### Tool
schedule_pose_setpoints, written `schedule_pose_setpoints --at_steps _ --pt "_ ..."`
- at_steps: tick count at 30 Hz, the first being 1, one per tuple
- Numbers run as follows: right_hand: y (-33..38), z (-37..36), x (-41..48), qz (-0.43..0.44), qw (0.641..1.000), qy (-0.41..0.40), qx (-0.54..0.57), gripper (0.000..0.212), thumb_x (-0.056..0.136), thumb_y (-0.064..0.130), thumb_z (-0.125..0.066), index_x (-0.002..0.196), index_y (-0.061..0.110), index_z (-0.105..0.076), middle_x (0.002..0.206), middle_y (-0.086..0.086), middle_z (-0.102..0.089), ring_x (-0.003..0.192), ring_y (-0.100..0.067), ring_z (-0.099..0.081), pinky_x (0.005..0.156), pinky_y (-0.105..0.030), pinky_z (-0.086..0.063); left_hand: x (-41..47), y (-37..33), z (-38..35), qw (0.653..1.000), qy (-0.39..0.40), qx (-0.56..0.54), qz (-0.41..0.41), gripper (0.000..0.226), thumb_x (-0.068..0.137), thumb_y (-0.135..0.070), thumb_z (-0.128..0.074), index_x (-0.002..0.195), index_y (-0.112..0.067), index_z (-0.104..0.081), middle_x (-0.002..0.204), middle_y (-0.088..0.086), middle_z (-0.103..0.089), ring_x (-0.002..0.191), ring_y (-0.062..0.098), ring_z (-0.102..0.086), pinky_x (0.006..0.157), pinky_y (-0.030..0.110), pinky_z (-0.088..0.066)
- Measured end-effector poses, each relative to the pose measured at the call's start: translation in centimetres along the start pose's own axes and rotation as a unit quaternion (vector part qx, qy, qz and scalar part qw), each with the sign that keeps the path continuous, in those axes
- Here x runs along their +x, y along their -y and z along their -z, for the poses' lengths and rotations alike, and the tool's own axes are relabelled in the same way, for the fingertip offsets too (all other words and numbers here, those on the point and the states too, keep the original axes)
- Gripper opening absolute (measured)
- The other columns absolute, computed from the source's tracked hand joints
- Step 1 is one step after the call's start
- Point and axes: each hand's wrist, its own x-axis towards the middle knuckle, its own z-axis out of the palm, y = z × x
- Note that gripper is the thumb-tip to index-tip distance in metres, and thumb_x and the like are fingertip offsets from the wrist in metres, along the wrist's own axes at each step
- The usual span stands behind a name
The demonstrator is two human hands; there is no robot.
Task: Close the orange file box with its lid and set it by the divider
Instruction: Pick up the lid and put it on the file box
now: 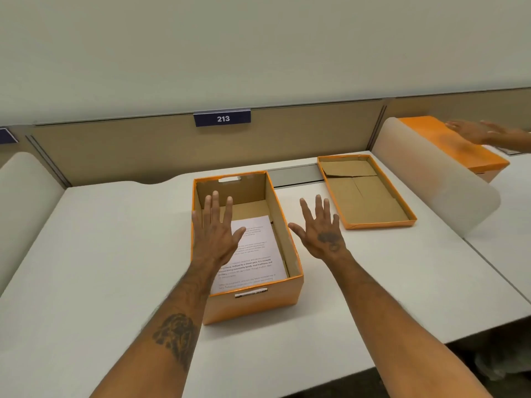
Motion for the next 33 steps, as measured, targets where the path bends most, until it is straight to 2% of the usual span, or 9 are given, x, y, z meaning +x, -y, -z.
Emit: schedule_pose_setpoints --at_steps 4,8,14,20,28,33 --pt "-3.0 -0.2 1.6 0.023 0.999 -0.011 -0.02 0.077 0.094 0.068 -0.018 0.156 0.028 0.005 0.165 -0.016 0.01 0.151 -0.035 0.012 0.118 -0.058 -0.011 2.5 -2.8 -0.8 1.0 0.013 0.006 -0.019 0.081 0.094 -0.066 -0.019 0.154 -0.025 0.016 0.163 0.011 0.021 0.15 0.029 0.019 0.118 0.06 0.003" --pt "-6.7 -0.4 4.1 0.022 0.999 -0.003 -0.023 0.076 0.094 0.068 -0.017 0.157 0.029 0.004 0.165 -0.017 0.008 0.151 -0.036 0.01 0.117 -0.059 -0.01 5.6 -6.8 -1.6 0.999 0.012 -0.009 -0.032 0.08 0.096 -0.063 -0.024 0.154 -0.023 0.013 0.163 0.011 0.019 0.15 0.028 0.019 0.117 0.06 0.003" --pt "-14.7 -0.7 8.0 0.019 1.0 0.025 0.0 0.077 0.093 0.069 -0.016 0.156 0.029 0.003 0.165 -0.016 0.008 0.151 -0.036 0.01 0.117 -0.059 -0.006 10.5 -14.7 -3.2 0.999 0.02 -0.007 -0.036 0.078 0.098 -0.06 -0.024 0.156 -0.021 0.01 0.164 0.013 0.016 0.15 0.029 0.017 0.118 0.06 0.002" --pt "-22.8 -2.0 11.1 0.011 0.999 0.047 -0.023 0.076 0.094 0.068 -0.019 0.157 0.027 -0.002 0.165 -0.018 0.003 0.151 -0.037 0.004 0.117 -0.06 -0.009 14.5 -23.3 -6.0 0.997 0.037 -0.023 -0.06 0.077 0.098 -0.06 -0.026 0.156 -0.023 0.007 0.165 0.012 0.012 0.151 0.029 0.014 0.119 0.056 0.002" --pt "-30.7 -4.5 14.1 -0.046 0.997 0.057 -0.034 0.08 0.091 0.071 -0.012 0.157 0.028 -0.003 0.165 -0.018 -0.002 0.152 -0.037 0.0 0.117 -0.06 -0.012 19.3 -30.4 -12.2 0.989 0.095 -0.014 -0.113 0.078 0.097 -0.063 -0.021 0.156 -0.022 0.01 0.165 0.012 0.013 0.151 0.029 0.017 0.119 0.055 0.002" --pt "-34.5 -5.9 15.1 -0.079 0.994 0.064 -0.046 0.084 0.087 0.072 -0.002 0.157 0.026 -0.006 0.164 -0.02 -0.005 0.152 -0.037 0.0 0.116 -0.06 -0.016 21.1 -32.5 -15.8 0.986 0.129 -0.012 -0.109 0.076 0.098 -0.061 -0.023 0.156 -0.022 0.008 0.165 0.013 0.011 0.151 0.031 0.014 0.119 0.056 -0.001"
